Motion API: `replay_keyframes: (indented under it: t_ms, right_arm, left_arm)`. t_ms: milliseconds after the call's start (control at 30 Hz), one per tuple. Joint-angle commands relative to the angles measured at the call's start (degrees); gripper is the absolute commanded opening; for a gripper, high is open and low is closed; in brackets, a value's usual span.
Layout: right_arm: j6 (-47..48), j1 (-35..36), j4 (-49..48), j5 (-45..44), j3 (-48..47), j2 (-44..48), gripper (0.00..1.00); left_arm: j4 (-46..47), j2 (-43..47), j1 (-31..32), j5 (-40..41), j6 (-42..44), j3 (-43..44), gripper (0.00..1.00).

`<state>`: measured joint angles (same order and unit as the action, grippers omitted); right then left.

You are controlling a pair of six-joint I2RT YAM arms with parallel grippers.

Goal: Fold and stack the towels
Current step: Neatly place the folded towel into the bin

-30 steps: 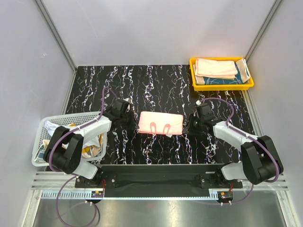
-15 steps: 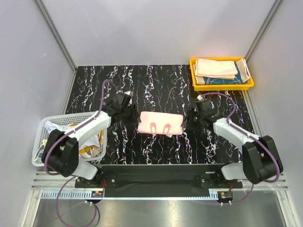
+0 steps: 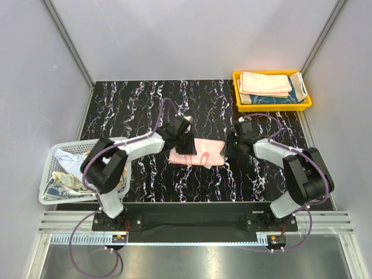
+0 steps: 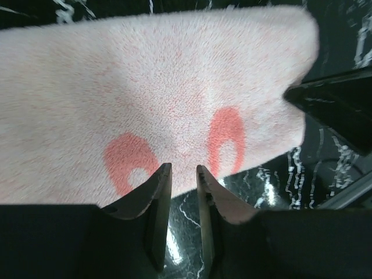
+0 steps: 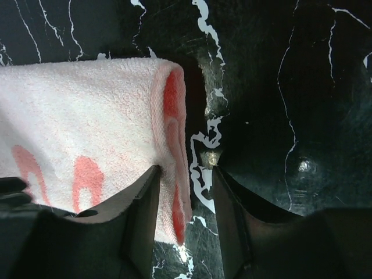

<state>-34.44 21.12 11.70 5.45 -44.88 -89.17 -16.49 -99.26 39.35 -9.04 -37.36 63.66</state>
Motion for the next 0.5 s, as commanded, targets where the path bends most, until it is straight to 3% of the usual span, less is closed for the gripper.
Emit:
replay_keyframes:
  t_ms: [0, 467]
  right_arm:
    - [-1.4, 0.9, -4.1, -1.4, -0.2, -0.9, 0.47]
    - [-3.3, 3.4, -6.3, -3.4, -0.1, -5.1, 0.44]
  left_arm:
    - [5.1, -4.0, 1.2, -1.7, -1.2, 1.6, 0.27]
    - [3.6, -6.2, 1.6, 1.5, -3.7, -0.5, 0.25]
